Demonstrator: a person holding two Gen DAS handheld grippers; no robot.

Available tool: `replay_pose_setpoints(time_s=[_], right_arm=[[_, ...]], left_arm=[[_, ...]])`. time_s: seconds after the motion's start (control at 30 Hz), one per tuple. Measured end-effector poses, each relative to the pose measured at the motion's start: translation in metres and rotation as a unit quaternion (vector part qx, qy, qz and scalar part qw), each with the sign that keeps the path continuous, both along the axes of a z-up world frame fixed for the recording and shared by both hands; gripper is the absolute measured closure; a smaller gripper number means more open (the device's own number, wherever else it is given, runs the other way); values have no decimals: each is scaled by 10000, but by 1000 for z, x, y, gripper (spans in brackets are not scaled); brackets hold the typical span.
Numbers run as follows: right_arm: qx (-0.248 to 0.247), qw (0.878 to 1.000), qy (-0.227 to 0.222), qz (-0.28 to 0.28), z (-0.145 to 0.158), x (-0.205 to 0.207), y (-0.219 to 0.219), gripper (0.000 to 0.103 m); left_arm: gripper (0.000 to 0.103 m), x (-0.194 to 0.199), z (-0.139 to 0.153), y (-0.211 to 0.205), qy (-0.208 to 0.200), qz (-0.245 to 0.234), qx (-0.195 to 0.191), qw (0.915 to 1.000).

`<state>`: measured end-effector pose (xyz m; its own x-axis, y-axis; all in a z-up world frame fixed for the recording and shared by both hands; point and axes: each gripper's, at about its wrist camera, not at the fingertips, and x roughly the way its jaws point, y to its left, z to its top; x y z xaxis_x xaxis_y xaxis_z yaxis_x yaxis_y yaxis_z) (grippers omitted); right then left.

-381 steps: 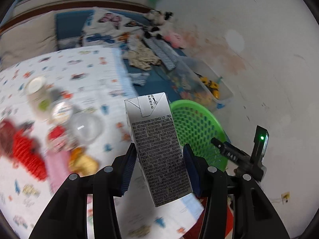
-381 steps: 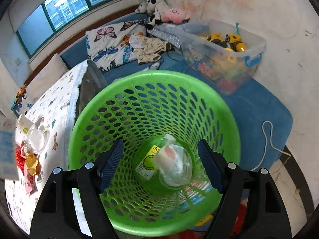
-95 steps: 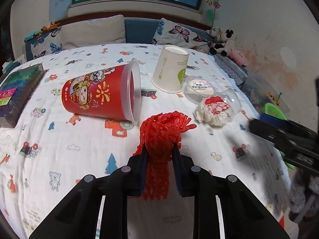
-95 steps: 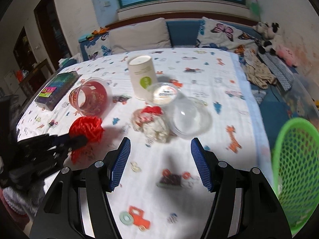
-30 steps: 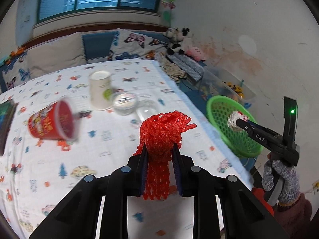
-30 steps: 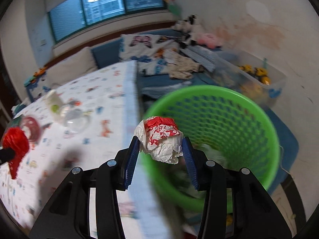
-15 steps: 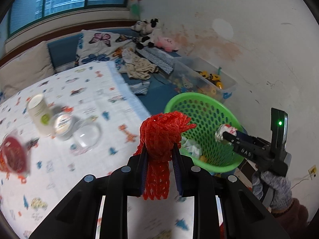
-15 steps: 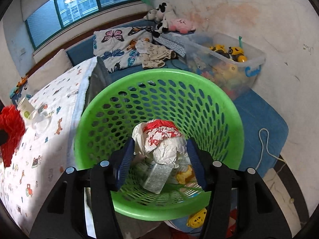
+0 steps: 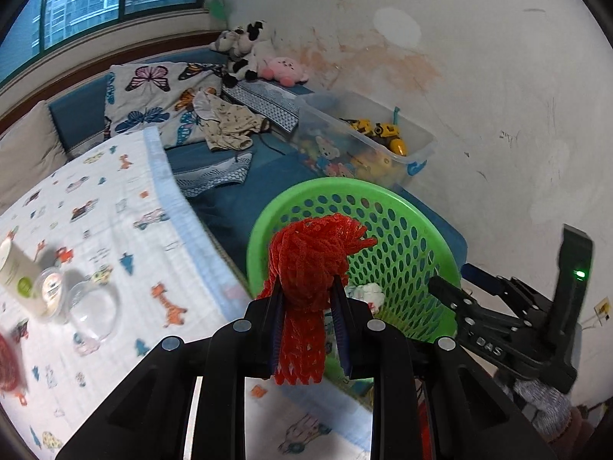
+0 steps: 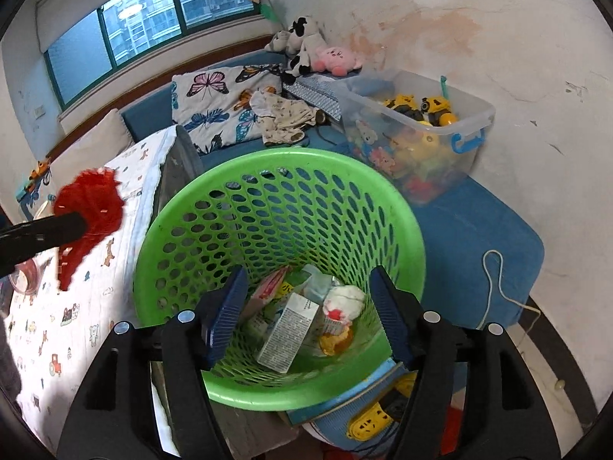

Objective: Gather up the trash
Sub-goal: 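Carry the net and paper over the green basket and open both tools, then grasp the red plastic cup by its rim with the left tool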

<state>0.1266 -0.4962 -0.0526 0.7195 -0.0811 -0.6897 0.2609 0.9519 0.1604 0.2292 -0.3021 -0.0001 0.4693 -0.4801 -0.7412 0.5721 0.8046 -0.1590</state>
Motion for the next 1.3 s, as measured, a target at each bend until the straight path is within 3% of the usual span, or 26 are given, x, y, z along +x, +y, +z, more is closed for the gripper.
replay_pose_setpoints(time_s=[0.2,0.4,0.47,0.63,1.03,1.3], right_arm=[[11,10000,-76,-27,4,-8,-2,36],[58,9999,-124,-65,7,-11,-5,36],[50,9999,-123,-69,7,-12,-6,36],[50,9999,-140,-39,10,-13,-1,35],[-19,9983,-204,553,24,-3,48,28],[-72,9933,-194,1134,28,20,101,25]], left_arm=[[79,8,-15,-27,136,-145,175,9996],[57,5,-22,-39,76,-297,205,9993],[45,4,-22,-38,55,-294,158,9994],[45,3,-21,-23,89,-171,50,9998],[45,-19,-13,80,64,745,-117,9971],[45,-29,-9,166,-255,1667,86,9856]])
